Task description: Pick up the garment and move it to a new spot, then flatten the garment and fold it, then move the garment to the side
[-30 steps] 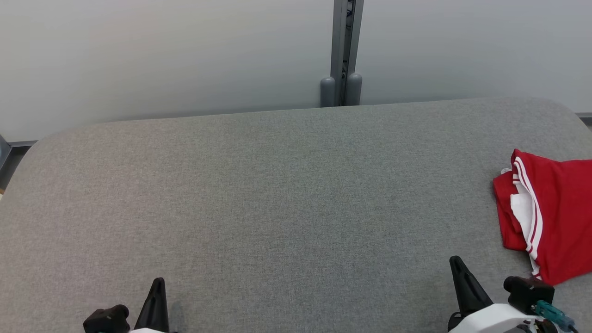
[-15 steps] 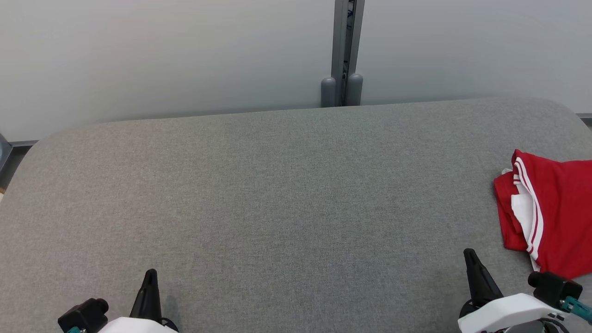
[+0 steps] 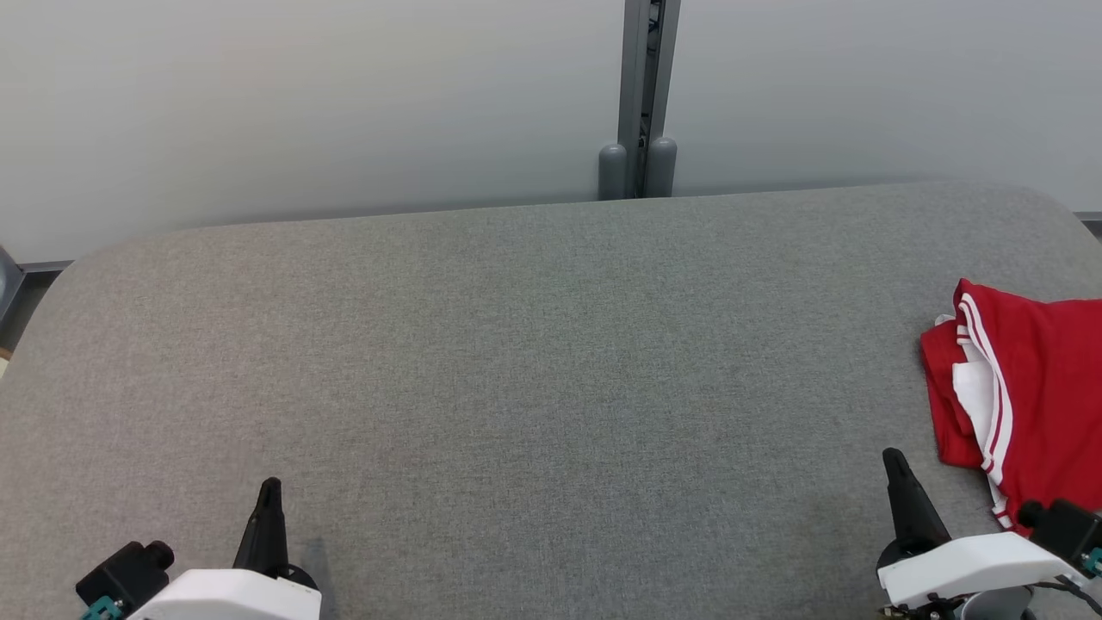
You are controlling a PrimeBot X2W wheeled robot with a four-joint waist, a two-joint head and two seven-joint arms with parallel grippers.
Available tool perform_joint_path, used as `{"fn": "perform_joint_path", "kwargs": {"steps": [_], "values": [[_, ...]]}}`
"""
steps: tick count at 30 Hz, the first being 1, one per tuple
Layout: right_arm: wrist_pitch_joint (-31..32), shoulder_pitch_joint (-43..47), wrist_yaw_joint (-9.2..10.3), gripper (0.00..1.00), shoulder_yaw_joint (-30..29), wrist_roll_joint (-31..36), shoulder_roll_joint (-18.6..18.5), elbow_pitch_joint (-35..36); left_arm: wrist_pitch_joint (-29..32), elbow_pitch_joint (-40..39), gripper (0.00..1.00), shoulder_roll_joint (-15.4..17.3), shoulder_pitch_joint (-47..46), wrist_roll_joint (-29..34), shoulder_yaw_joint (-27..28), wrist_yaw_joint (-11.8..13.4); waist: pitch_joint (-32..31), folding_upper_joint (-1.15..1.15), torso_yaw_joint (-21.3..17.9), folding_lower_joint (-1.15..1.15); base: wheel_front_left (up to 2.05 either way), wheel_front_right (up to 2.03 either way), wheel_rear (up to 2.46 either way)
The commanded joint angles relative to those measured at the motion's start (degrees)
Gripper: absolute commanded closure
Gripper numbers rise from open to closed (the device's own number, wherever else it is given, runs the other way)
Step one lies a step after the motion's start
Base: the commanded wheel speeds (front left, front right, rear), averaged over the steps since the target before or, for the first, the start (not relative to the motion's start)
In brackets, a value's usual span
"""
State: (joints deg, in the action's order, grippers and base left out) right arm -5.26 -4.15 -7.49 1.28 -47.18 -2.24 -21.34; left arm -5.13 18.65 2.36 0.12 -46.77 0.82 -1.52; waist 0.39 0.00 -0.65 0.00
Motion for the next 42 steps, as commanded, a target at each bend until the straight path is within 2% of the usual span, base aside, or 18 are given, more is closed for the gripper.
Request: {"fn": "perform_joint_path", "kwargs": {"steps": [1, 42], "values": [[0.44, -1.34, 0.0, 1.0, -0.47, -1.83, -0.46, 1.05, 0.34, -0.99, 1.0, 0.35, -1.85, -1.79, 0.46, -0.52, 0.0, 0.0, 0.01, 0.0, 0.0, 0.0, 0.0], [7.16, -1.93, -0.01, 1.0, -4.85, -27.14, -0.71, 4.9, 6.98, -3.22, 1.0, 0.54, -4.83, -27.4, 3.65, -3.78, -0.11, 0.0, 0.32, 0.0, 0.0, 0.0, 0.0]]}}
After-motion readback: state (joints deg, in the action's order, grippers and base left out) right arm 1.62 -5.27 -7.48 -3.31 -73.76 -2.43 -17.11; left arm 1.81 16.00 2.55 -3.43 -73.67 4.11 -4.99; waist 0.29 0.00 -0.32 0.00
